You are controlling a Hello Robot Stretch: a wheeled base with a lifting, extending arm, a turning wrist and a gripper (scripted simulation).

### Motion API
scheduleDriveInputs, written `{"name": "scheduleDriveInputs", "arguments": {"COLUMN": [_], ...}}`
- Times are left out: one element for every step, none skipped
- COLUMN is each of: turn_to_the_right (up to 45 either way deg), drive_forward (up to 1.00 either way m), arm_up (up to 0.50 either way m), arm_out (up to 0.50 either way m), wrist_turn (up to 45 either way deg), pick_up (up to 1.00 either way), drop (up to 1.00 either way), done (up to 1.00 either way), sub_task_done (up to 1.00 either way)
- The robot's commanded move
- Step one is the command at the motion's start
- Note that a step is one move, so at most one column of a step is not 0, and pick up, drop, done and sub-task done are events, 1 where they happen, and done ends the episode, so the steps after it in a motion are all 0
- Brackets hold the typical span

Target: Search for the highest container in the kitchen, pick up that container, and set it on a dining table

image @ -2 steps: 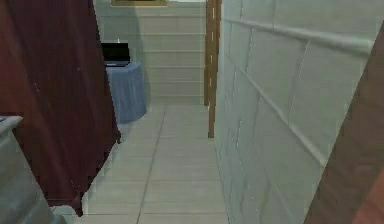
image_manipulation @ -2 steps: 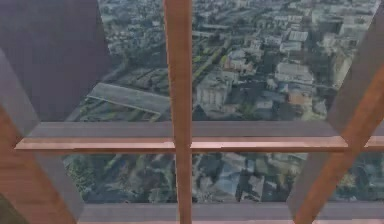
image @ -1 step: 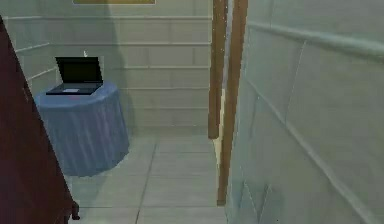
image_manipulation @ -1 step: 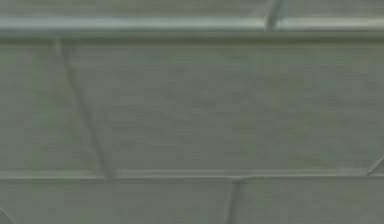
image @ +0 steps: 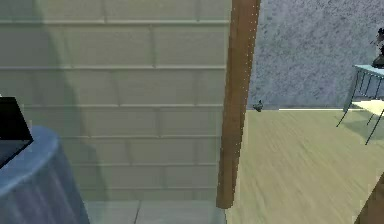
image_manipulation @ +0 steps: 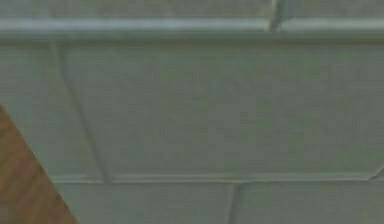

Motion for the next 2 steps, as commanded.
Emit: {"name": "scheduleDriveInputs", "arguments": {"turn_to_the_right": [0.0,45.0], "drive_forward": [0.35,0.0], "arm_up": [0.0,0.0], "arm_out": [0.0,0.0], "wrist_turn": [0.0,0.0], "pick_up": [0.0,0.0], "drop": [0.0,0.0], "done": [0.0,0.0], "sub_task_done": [0.0,0.0]}}
